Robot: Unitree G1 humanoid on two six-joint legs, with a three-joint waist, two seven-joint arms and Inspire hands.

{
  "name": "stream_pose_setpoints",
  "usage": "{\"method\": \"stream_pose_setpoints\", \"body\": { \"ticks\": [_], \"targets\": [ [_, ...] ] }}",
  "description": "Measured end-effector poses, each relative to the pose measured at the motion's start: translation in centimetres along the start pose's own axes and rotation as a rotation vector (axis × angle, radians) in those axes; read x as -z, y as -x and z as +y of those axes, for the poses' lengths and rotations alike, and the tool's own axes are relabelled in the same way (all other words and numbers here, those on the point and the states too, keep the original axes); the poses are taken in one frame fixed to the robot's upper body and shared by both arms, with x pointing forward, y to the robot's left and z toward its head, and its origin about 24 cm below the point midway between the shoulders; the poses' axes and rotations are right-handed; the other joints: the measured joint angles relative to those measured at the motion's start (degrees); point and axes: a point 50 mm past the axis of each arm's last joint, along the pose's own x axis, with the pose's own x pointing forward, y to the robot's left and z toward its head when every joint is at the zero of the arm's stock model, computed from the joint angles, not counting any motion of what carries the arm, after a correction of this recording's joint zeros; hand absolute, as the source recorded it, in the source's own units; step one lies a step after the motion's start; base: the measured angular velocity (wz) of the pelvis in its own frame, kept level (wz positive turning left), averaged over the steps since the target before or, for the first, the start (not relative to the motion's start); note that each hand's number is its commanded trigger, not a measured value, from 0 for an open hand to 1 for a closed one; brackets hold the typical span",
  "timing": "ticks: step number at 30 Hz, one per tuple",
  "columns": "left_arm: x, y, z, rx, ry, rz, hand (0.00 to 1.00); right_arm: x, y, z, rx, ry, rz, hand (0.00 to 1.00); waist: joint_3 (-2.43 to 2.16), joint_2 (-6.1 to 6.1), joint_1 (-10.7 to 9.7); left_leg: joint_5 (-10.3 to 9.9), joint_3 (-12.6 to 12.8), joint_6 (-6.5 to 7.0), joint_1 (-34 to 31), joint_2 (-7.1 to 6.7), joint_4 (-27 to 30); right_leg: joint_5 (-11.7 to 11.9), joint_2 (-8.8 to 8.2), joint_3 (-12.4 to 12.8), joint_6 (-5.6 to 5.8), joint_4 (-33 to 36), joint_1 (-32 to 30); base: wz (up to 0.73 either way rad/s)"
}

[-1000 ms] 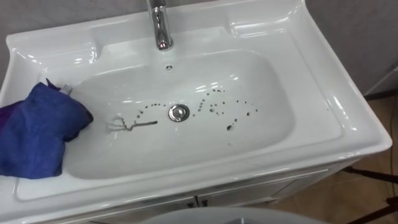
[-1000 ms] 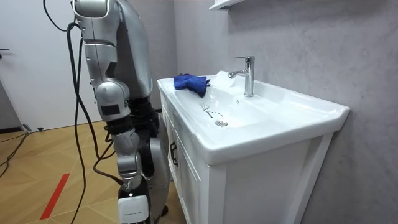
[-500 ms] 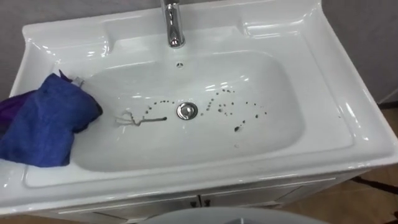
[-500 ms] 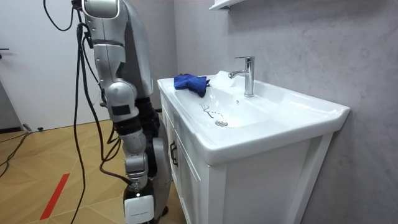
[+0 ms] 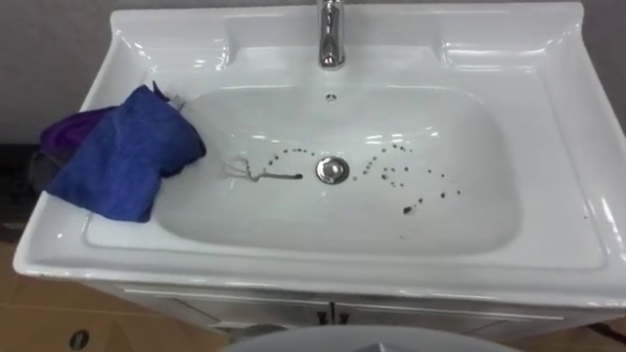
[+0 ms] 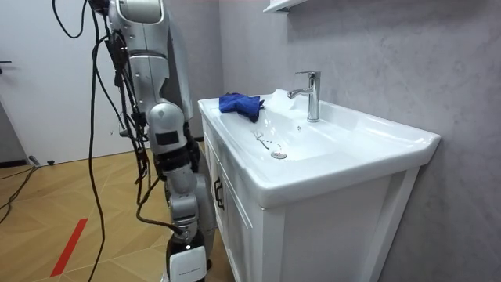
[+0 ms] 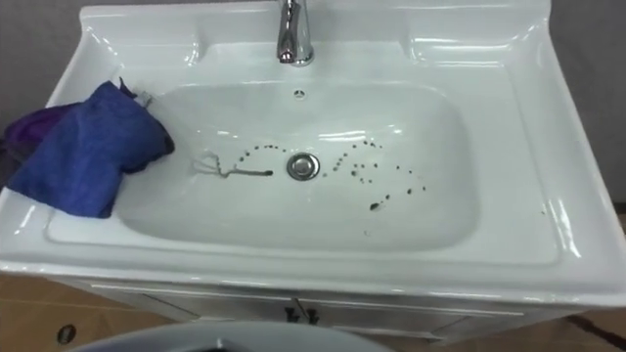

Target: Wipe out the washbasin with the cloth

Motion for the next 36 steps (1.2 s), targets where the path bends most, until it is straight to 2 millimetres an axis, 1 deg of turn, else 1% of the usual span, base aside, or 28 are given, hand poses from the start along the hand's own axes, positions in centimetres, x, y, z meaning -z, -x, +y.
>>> {"method": "stream_pose_setpoints", "body": {
  "ticks": [1,2,3,4,5,6,7,8,9,11,13,14,15,16,17,19,20,21,22,25,28,30,33,36],
  "targets": [
    [-0.8,-0.1,0.3,-0.020,0.077,-0.007,0.00,-0.2,0.1,-0.5,0.012,-0.005,-0.013,0.00,0.01,0.46,0.3,0.0,0.0,0.00,-0.3,0.00,0.1,0.0,0.02,-0.1,0.00,-0.1,-0.1,0.04],
    [-1.2,-0.1,0.5,-0.033,0.106,-0.011,0.00,-0.4,0.1,-0.8,0.018,-0.016,-0.022,0.00,-0.03,0.56,0.2,0.0,0.0,0.00,-0.4,-0.03,0.1,0.0,0.00,-0.1,0.00,-0.2,-0.1,0.05],
    [-2.2,-0.2,0.9,-0.059,0.142,-0.030,0.00,-0.7,0.2,-1.3,0.029,-0.044,-0.044,0.00,-0.06,0.72,0.3,0.0,-0.2,0.00,-0.6,-0.07,0.1,0.0,0.00,-0.4,0.00,-0.4,-0.1,0.09],
    [-3.5,-0.3,1.4,-0.086,0.167,-0.057,0.00,-1.2,0.3,-1.6,0.036,-0.068,-0.073,0.00,-0.32,1.07,0.3,0.0,-0.3,0.00,-0.7,-0.11,0.1,0.0,0.03,-0.7,0.00,-0.8,0.0,0.10],
    [-4.1,-0.3,1.6,-0.099,0.177,-0.073,0.00,-1.5,0.3,-1.8,0.040,-0.073,-0.088,0.00,-0.29,1.02,0.3,0.0,-0.4,0.00,-0.8,-0.12,0.1,0.0,0.04,-0.8,0.00,-0.8,0.0,0.12],
    [-5.0,-0.2,2.0,-0.123,0.193,-0.104,0.00,-1.8,0.4,-2.1,0.049,-0.075,-0.110,0.00,-0.55,1.57,0.4,0.0,-0.5,0.00,-0.9,-0.17,0.2,0.0,0.03,-1.1,0.01,-0.9,0.0,0.11],
    [-5.9,-0.2,2.2,-0.138,0.200,-0.128,0.00,-2.0,0.5,-2.3,0.054,-0.084,-0.128,0.00,-0.62,1.80,0.6,0.0,-0.8,0.00,-1.0,-0.25,0.1,0.0,-0.02,-1.3,0.01,-0.8,0.1,0.09],
    [-6.3,-0.2,2.3,-0.144,0.206,-0.138,0.00,-2.3,0.5,-2.4,0.056,-0.085,-0.140,0.00,-0.62,1.97,0.9,0.0,-0.8,0.00,-0.9,-0.26,0.1,0.0,-0.02,-1.3,0.01,-0.8,0.0,0.04],
    [-7.0,0.0,2.3,-0.149,0.217,-0.165,0.00,-2.7,0.6,-2.6,0.061,-0.081,-0.161,0.00,-0.54,2.31,1.5,0.0,-0.8,0.00,-0.9,-0.28,0.0,0.0,-0.04,-1.3,0.01,-0.8,0.0,0.00],
    [-8.0,0.4,2.2,-0.155,0.246,-0.207,0.00,-2.6,0.7,-3.0,0.077,-0.077,-0.162,0.00,-0.41,2.62,2.0,0.0,-1.0,0.00,-1.0,-0.38,-0.1,0.0,-0.10,-1.5,0.02,-0.9,0.0,0.04],
    [-9.7,1.1,2.0,-0.172,0.290,-0.267,0.00,-2.4,0.7,-3.2,0.083,-0.084,-0.176,0.00,-0.58,3.09,2.9,0.0,-1.6,0.00,-1.1,-0.42,-0.2,0.0,-0.09,-1.6,0.02,-0.9,-0.1,0.03],
    [-10.1,1.3,1.9,-0.175,0.298,-0.282,0.00,-2.3,0.7,-3.2,0.083,-0.088,-0.178,0.00,-0.61,3.22,3.1,0.0,-1.6,0.00,-1.1,-0.42,-0.1,0.0,-0.09,-1.7,0.02,-0.9,0.0,0.04],
    [-11.1,1.7,1.3,-0.172,0.316,-0.314,0.00,-2.3,0.7,-3.3,0.090,-0.095,-0.182,0.00,-0.73,3.38,3.3,0.0,-1.7,0.01,-1.3,-0.43,-0.1,0.0,-0.09,-1.8,0.02,-0.9,-0.1,0.05],
    [-11.9,2.2,1.2,-0.177,0.326,-0.347,0.00,-2.4,0.7,-3.3,0.094,-0.092,-0.188,0.00,-0.98,3.62,3.3,0.0,-1.7,0.01,-1.5,-0.45,0.1,0.0,-0.09,-1.8,0.02,-0.9,-0.3,0.04],
    [-12.3,2.4,1.1,-0.180,0.332,-0.364,0.00,-2.3,0.7,-3.3,0.097,-0.087,-0.189,0.00,-1.01,3.68,3.3,0.0,-1.8,0.01,-1.5,-0.46,0.1,0.0,-0.10,-1.8,0.02,-0.9,-0.4,0.00],
    [-14.0,3.6,0.6,-0.173,0.369,-0.441,0.00,-2.3,0.7,-3.3,0.107,-0.076,-0.193,0.00,-1.09,3.86,3.3,0.1,-1.8,0.06,-1.5,-0.52,0.1,0.0,-0.16,-1.8,0.03,-0.8,-0.4,0.00],
    [-14.5,4.1,0.4,-0.164,0.377,-0.468,0.00,-2.2,0.7,-3.3,0.107,-0.076,-0.193,0.00,-1.07,3.84,3.3,0.1,-1.8,0.06,-1.5,-0.52,0.2,0.0,-0.18,-1.8,0.03,-0.8,-0.4,0.00],
    [-15.6,5.1,0.0,-0.141,0.400,-0.528,0.00,-2.1,0.7,-3.3,0.107,-0.079,-0.196,0.00,-1.05,3.79,3.4,0.1,-1.8,0.09,-1.6,-0.53,0.2,0.0,-0.19,-1.8,0.03,-0.8,-0.4,0.00],
    [-16.2,5.6,-0.2,-0.127,0.417,-0.556,0.00,-2.1,0.7,-3.3,0.106,-0.079,-0.198,0.00,-1.05,3.80,3.4,0.1,-1.8,0.10,-1.6,-0.53,0.2,0.0,-0.19,-1.7,0.03,-0.7,-0.5,-0.05],
    [-18.9,8.6,-2.2,-0.059,0.479,-0.712,0.00,-2.6,0.8,-3.2,0.095,-0.071,-0.217,0.00,-0.99,3.82,3.4,0.4,-1.5,0.27,-1.6,-0.63,0.1,-0.1,-0.41,-1.3,0.14,0.0,-1.1,-0.04],
    [-20.0,10.1,-3.3,-0.016,0.507,-0.773,0.00,-2.6,0.8,-3.1,0.087,-0.073,-0.229,0.00,-0.96,3.69,3.0,0.5,-1.5,0.34,-1.6,-0.78,0.1,-0.2,-0.56,-1.3,0.29,-0.1,-1.0,0.00],
    [-21.2,12.3,-4.2,0.051,0.562,-0.828,0.00,-2.5,0.7,-2.7,0.071,-0.086,-0.228,0.00,-0.91,3.21,3.0,0.5,-1.5,0.34,-1.7,-0.80,0.1,-0.2,-0.54,-1.3,0.32,-0.5,-1.1,0.00],
    [-22.4,13.8,-4.8,0.097,0.597,-0.877,0.00,-2.4,0.7,-2.5,0.063,-0.101,-0.227,0.00,-0.83,2.98,2.9,0.5,-1.4,0.35,-1.7,-0.80,0.0,-0.1,-0.42,-0.7,0.38,-0.8,-1.0,-0.03],
    [-22.8,15.0,-4.8,0.104,0.579,-0.955,0.00,-2.3,0.6,-2.3,0.061,-0.093,-0.224,0.00,-0.69,2.86,1.7,0.5,-1.4,0.35,-1.6,-0.81,-0.1,0.0,-0.35,-0.8,0.40,-0.8,-0.9,0.00]
  ]
}}
